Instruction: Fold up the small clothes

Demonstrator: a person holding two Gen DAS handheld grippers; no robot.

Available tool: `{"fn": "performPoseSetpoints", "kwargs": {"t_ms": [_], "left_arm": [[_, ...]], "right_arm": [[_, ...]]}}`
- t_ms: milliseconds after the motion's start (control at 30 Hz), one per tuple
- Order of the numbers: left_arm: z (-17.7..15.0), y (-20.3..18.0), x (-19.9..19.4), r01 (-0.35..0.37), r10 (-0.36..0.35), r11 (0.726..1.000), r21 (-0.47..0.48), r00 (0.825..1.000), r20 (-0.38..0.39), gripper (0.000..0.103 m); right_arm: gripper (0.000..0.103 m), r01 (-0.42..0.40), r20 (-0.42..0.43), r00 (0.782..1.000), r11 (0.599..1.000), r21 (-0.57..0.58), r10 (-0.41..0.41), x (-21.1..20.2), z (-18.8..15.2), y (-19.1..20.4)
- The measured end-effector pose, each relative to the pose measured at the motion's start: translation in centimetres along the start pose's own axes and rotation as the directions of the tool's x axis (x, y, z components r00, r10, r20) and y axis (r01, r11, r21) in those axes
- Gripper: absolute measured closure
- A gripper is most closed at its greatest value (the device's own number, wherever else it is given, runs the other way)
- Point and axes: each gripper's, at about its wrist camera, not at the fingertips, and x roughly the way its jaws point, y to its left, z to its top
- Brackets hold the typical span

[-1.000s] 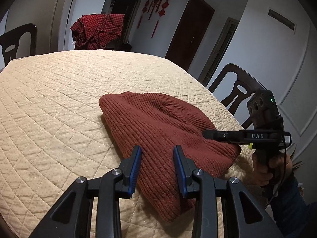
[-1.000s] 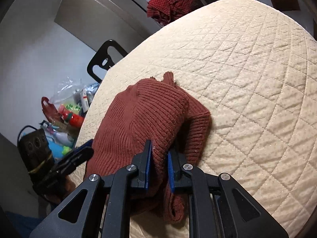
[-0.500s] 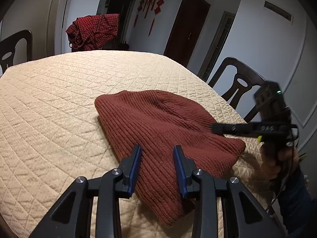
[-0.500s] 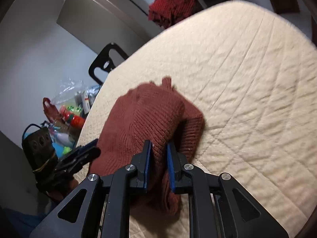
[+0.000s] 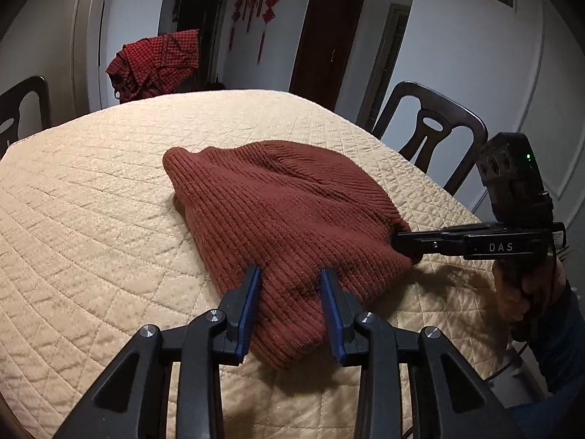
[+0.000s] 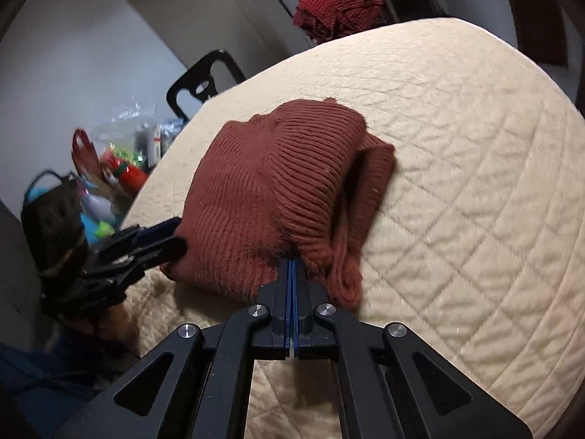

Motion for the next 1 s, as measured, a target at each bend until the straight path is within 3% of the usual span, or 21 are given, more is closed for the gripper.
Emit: {"fn": "performPoseSetpoints", "kwargs": {"t_ms": [133,233,367,500,567,667,833,1000], "left_arm": [[0.4,0.4,-0.1,0.016,-0.016,1.000,-0.027,1.000,-0.004,0.067],[1.3,1.0,-0.9,0.027,-0.026,0.999,-0.047,1.000,0.016,0.067],[3.3,2.2,-0.3,-0.012,0.017,0.997,-0.076,0.998,0.056,0.067],[3.8,2.7,2.3,-0.035,0.037,0.995,-0.093,0.999,0.026,0.067],[3.3,2.5,2.9,-0.043,0.044,0.996,-0.079,0.999,0.019,0.067],[2.4,2.1,2.6,-0.053,0.055,0.997,-0.065,0.998,0.034,0.067],[3.8,2.8,2.0,-0.038,0.041,0.995,-0.087,0.999,0.036,0.067],[5.7,3.5,4.0,-0.091,0.094,0.993,-0.082,0.995,0.031,0.067]], "right_arm": [[0.103,0.030,0.004,1.000,0.999,-0.020,-0.030,-0.3,0.3,0.9],[0.102,0.036,0.055,0.998,0.998,-0.060,-0.033,-1.5,1.5,2.4],[0.102,0.026,0.111,0.994,0.998,-0.060,-0.019,-1.3,3.2,3.1],[0.102,0.063,0.111,0.992,0.997,-0.049,-0.058,1.0,4.5,2.7],[0.103,0.138,0.083,0.987,0.990,-0.018,-0.137,2.3,4.3,1.3],[0.103,0.058,0.125,0.990,0.997,0.059,-0.065,1.6,3.5,-0.7],[0.102,0.070,0.139,0.987,0.996,0.057,-0.077,0.9,4.7,0.3],[0.102,0.112,0.151,0.981,0.992,0.061,-0.120,2.2,7.2,-0.4]]}}
